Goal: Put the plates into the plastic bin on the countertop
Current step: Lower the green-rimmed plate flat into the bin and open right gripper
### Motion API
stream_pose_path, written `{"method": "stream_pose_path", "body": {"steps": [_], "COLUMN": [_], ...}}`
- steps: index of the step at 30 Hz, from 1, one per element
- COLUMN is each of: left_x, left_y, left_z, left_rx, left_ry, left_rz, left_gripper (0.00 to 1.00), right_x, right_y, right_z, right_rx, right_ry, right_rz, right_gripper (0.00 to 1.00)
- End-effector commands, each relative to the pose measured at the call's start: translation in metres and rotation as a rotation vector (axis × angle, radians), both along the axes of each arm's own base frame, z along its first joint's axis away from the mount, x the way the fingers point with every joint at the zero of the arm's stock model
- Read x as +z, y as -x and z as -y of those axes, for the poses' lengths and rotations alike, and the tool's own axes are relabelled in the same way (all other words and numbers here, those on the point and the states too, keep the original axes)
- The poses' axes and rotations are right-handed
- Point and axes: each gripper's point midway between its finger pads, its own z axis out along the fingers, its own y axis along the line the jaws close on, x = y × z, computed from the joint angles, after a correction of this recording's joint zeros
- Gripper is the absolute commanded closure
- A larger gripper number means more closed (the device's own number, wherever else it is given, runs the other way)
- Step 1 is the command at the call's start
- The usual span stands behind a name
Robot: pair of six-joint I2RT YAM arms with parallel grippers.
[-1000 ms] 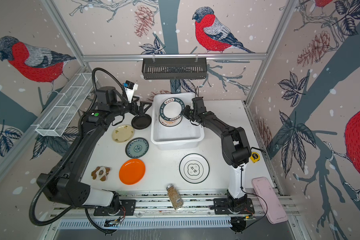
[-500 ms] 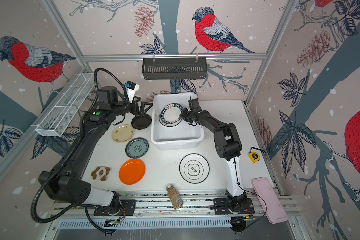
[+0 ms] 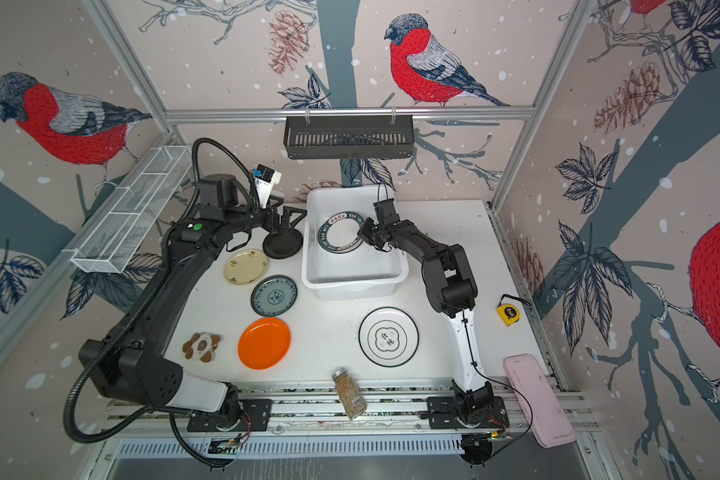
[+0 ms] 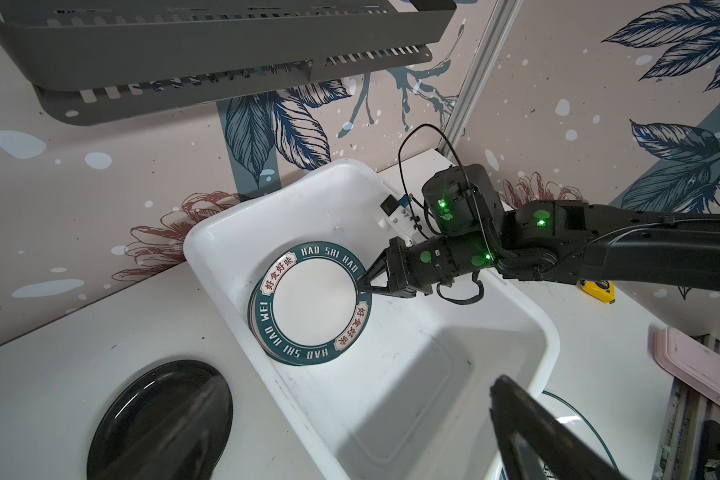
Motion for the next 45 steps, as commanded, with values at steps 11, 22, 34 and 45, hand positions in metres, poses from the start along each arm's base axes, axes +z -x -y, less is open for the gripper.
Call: {"method": "stream_pose_path", "body": {"steps": [11, 22, 34, 45], "left_x": [0.007, 0.006, 0.003, -0.002], "left_y": [0.003, 0.003, 0.002, 0.003], "left_z": [0.005, 0.005, 0.006, 0.005], "left_rx": [-0.049, -0.053, -0.054, -0.05], "left_ry": [-0.006, -0.004, 0.001, -0.009], "left_rz": [0.029, 0.027, 0.016, 0.008], "left_gripper": [0.02, 0.03, 0.02, 0.02], "right_x": [-0.01, -0.014, -0.023, -0.035], "right_y": [-0.004, -0.001, 0.002, 0.006], "right_z": [-0.013, -0.013, -0.005, 0.001], "right_rx": [0.013, 0.007, -0.019, -0.046], "right_ry": [0.007, 0.007, 0.028, 0.054], "right_rz": [-0.022, -0.036, -0.06, -0.085], "right_gripper": [0.9, 0.9, 0.86, 0.76]}}
